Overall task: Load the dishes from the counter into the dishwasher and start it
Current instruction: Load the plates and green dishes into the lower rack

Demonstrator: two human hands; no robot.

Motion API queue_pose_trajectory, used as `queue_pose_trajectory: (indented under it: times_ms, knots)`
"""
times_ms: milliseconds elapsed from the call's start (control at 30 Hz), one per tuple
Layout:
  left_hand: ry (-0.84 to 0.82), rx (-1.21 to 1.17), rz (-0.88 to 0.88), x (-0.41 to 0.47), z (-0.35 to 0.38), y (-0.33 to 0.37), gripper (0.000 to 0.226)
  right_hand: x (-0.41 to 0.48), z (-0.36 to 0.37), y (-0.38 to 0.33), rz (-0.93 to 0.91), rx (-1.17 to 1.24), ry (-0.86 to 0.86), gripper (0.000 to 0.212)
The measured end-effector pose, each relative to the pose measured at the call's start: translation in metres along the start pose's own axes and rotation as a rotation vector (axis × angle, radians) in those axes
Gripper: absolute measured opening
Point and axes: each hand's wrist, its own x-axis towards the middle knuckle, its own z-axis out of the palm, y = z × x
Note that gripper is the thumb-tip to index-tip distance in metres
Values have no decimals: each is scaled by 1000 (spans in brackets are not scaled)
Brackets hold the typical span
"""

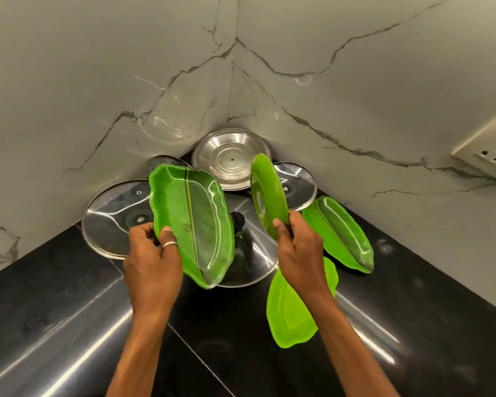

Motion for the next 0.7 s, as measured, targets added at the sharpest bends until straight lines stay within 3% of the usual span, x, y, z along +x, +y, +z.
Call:
queue_pose_trajectory:
  times_ms: [67, 167, 267, 400, 567, 700]
  knots:
    - [-40, 14, 21, -15, 2, 7, 16, -16, -25, -10, 72, 103, 47, 34]
    - [-85, 30, 66, -40, 4, 17, 20, -39, -60, -18, 152, 250, 85, 25]
    - [-123, 47, 154, -72, 3, 31, 23, -70, -96, -22, 201, 307, 111, 31]
    - [-133, 44, 274, -124, -6, 46, 24, -115, -137, -23, 230, 323, 166, 34]
    - [-160, 42, 370, -208, -31, 46, 25, -194, -190, -24, 259, 319, 188, 14]
    - [-169, 65, 393, -290, -58, 31, 24, -274, -232, -23, 273, 286, 207, 12]
